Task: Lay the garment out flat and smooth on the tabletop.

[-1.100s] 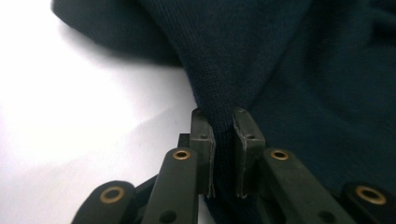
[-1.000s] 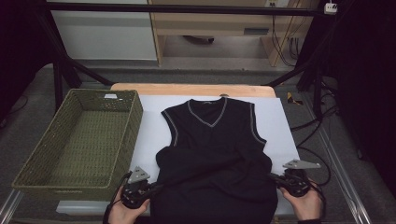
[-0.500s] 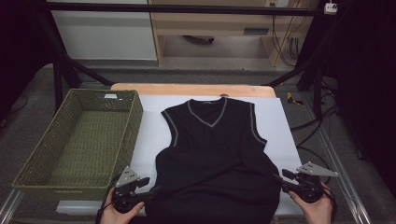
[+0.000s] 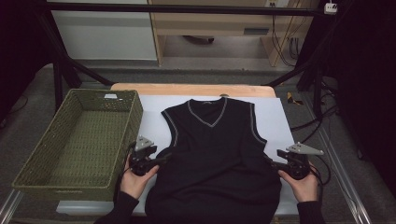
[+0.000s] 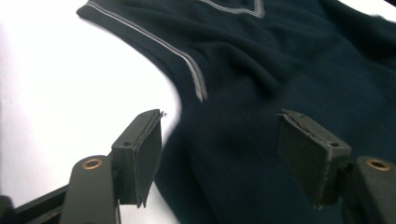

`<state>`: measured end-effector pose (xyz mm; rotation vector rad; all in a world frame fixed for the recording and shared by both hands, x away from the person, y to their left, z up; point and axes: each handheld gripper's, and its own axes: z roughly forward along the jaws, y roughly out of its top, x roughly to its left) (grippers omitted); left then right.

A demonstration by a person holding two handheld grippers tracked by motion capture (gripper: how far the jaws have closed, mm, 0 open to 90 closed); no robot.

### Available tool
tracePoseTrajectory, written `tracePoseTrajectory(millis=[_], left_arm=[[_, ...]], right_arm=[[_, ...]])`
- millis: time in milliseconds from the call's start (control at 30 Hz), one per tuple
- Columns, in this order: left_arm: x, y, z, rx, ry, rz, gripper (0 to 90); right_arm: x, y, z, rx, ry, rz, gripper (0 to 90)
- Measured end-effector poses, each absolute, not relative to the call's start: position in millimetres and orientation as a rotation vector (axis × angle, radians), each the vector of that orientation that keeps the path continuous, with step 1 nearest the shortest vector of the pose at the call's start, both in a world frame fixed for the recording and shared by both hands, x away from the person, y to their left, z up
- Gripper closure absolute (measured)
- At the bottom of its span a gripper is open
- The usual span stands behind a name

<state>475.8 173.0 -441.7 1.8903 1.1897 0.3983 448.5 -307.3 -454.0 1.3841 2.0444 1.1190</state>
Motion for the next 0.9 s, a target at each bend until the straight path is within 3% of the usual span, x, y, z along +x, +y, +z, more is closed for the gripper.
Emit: tracePoseTrajectory(millis=[267,367,500,567,633,700,733,767,900], left_arm=[[534,156,-464,1.981,1.255,0.385,31.6],[545,151,-469,2.038,1.267,0.395,35.6],[552,148,-473,2.033,1.261,0.347,48.2],[552,145,-472,2.048,1.248,0.340,53.6],[551,142,-472,2.048,1.242,0.321,66.2],[550,140,-472,2.057,1.237,0.315,73.1],[550,139,-471,2.062,1.239,0.319,76.1],[550,139,-470,2.073,1.230,0.325,78.6],[554,147,-464,2.096,1.239,0.392,83.4]], right_arm=[[497,-307,-466,1.413,2.033,1.050,35.8],[513,-306,-472,1.433,2.039,0.986,37.0],[526,-303,-480,1.448,2.053,0.949,42.0],[529,-300,-484,1.445,2.081,0.964,48.6],[530,-297,-483,1.439,2.086,0.982,59.2],[531,-294,-481,1.446,2.102,0.969,63.7],[532,-294,-480,1.455,2.117,0.974,72.7],[532,-293,-479,1.458,2.123,0.987,76.1],[532,-292,-475,1.450,2.115,0.986,80.4]])
